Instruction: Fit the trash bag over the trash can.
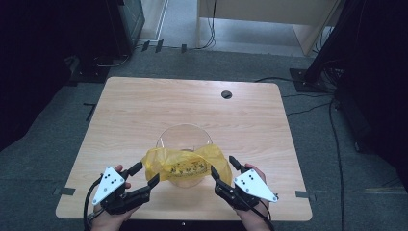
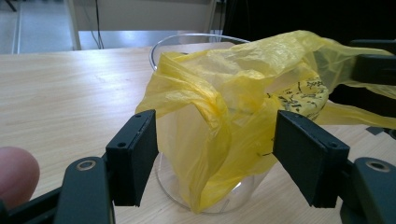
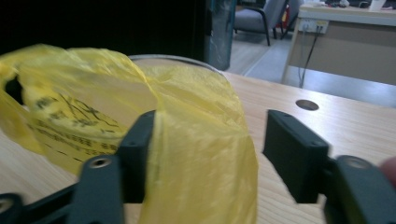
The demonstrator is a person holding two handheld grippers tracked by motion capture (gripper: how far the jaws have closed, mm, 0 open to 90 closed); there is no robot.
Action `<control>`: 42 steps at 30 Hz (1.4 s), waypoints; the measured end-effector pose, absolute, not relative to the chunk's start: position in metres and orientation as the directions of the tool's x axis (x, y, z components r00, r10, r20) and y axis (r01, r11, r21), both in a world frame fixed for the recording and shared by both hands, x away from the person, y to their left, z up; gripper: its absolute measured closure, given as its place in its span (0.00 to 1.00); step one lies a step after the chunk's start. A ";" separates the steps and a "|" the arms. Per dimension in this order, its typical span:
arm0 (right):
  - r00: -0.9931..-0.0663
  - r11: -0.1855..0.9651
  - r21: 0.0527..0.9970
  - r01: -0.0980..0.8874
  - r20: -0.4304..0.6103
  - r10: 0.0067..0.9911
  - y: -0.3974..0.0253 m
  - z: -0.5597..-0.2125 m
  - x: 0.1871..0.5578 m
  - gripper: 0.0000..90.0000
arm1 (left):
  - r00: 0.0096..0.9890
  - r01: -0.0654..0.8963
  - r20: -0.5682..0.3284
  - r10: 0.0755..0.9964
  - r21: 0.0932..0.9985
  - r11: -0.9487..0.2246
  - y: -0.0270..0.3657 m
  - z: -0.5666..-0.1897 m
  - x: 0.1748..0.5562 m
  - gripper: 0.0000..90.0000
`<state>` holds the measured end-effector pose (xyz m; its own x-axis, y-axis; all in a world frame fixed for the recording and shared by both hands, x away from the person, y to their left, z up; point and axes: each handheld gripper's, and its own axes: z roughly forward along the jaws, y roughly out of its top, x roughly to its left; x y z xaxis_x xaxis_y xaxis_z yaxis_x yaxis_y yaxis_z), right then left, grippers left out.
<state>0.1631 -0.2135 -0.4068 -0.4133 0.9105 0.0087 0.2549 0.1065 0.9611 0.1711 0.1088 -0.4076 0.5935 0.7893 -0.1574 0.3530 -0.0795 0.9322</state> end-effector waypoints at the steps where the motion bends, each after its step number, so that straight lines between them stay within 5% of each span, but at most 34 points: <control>1: -0.404 0.123 0.958 0.260 -0.007 0.915 -0.212 -0.407 0.165 0.58 | 0.591 0.353 -0.155 0.791 0.932 -0.081 0.109 -0.407 0.171 0.32; 9: -0.391 0.136 0.968 0.213 -0.043 0.919 -0.209 -0.398 0.167 0.94 | 0.582 0.352 -0.146 0.800 0.932 -0.086 0.121 -0.407 0.170 0.32; 21: -0.401 0.117 0.970 0.214 -0.022 0.916 -0.206 -0.393 0.172 0.95 | 0.596 0.362 -0.162 0.786 0.928 -0.083 0.114 -0.399 0.207 0.37; 25: -0.400 0.111 0.970 0.215 -0.016 0.916 -0.209 -0.393 0.174 0.95 | 0.604 0.388 -0.201 0.772 0.919 -0.064 0.117 -0.407 0.218 0.53; 31: -0.397 0.102 0.969 0.226 -0.004 0.918 -0.210 -0.394 0.179 0.93 | 0.592 0.339 -0.153 0.791 0.938 -0.072 0.115 -0.403 0.219 0.96; 42: -0.388 0.159 0.955 0.252 -0.051 0.920 -0.208 -0.399 0.217 1.00 | 0.501 0.318 -0.056 0.864 0.940 -0.123 0.100 -0.408 0.250 1.00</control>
